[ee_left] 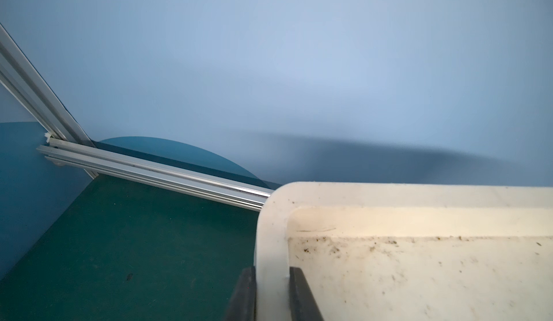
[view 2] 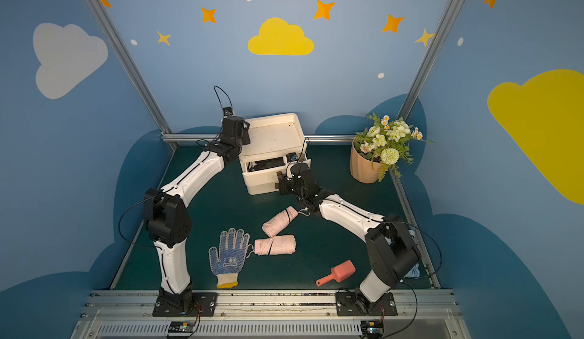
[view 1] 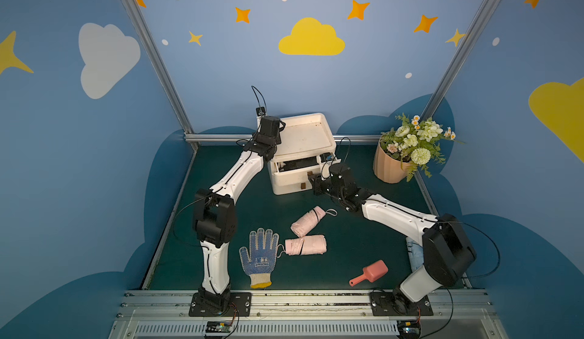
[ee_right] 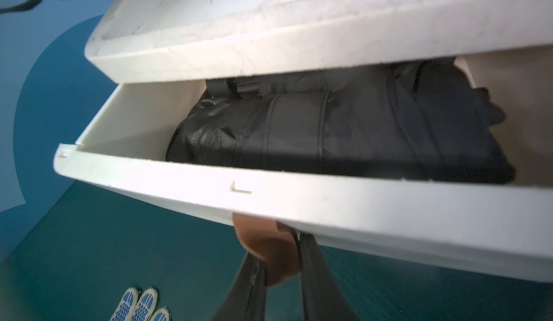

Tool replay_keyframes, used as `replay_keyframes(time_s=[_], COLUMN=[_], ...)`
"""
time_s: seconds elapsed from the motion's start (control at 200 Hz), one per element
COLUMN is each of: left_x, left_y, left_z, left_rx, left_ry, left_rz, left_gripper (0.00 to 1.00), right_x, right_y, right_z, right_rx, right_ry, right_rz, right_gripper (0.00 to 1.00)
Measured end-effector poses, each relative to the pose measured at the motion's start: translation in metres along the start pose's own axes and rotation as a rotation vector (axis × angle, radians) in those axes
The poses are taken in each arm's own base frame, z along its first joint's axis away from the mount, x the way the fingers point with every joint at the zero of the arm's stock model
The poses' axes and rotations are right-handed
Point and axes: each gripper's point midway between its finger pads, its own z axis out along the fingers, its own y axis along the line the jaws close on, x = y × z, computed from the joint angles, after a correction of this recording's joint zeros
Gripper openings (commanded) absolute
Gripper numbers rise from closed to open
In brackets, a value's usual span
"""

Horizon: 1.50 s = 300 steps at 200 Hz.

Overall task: Place the umbrella in the drawer by color
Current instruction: Close the drawer in the storage box, then open the drawer in the storage box.

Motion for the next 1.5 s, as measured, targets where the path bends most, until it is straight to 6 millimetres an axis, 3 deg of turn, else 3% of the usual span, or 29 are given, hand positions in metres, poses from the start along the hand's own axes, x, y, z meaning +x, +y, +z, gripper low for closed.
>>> replay_keyframes(time_s=[0.35, 0.561, 0.786, 1.026, 1.347, 1.447, 1.502], left_x=[0.009, 0.01, 0.016, 0.02, 0.02, 0.02, 0.021], left_y=[0.002, 0.009, 0.017, 0.018, 0.018, 0.018, 0.018], left_z=[-0.024, -0.032, -0.037, -0.039, -0.039, -0.039, -0.039], left_rx=[-0.005, -0.016, -0.054, -0.057, -0.057, -0.057, -0.057], left_ry=[-0.001, -0.012, 0.021, 0.048, 0.049, 0.049, 0.049], left_rz=[-0.021, -0.073, -0.08, -0.076, -0.077, -0.079, -0.079], left_gripper=[0.03, 0.03, 0.04, 0.04, 0.04, 0.04, 0.04], right_x=[-0.018, -0.007, 0.011, 0.047, 0.067, 0.068, 0.068], right_y=[0.0, 0.004, -0.001, -0.012, -0.003, -0.001, -0.001], right_z=[0.025, 0.034, 0.027, 0.015, 0.031, 0.034, 0.035], right_rx=[-0.015, -0.038, -0.044, -0.04, -0.106, -0.117, -0.117], right_ry=[-0.077, -0.051, -0.019, 0.087, 0.16, 0.159, 0.157], right_rz=[0.022, 0.041, 0.066, 0.097, 0.114, 0.122, 0.126], right_gripper=[0.24, 0.39, 0.52, 0.46, 0.39, 0.32, 0.22])
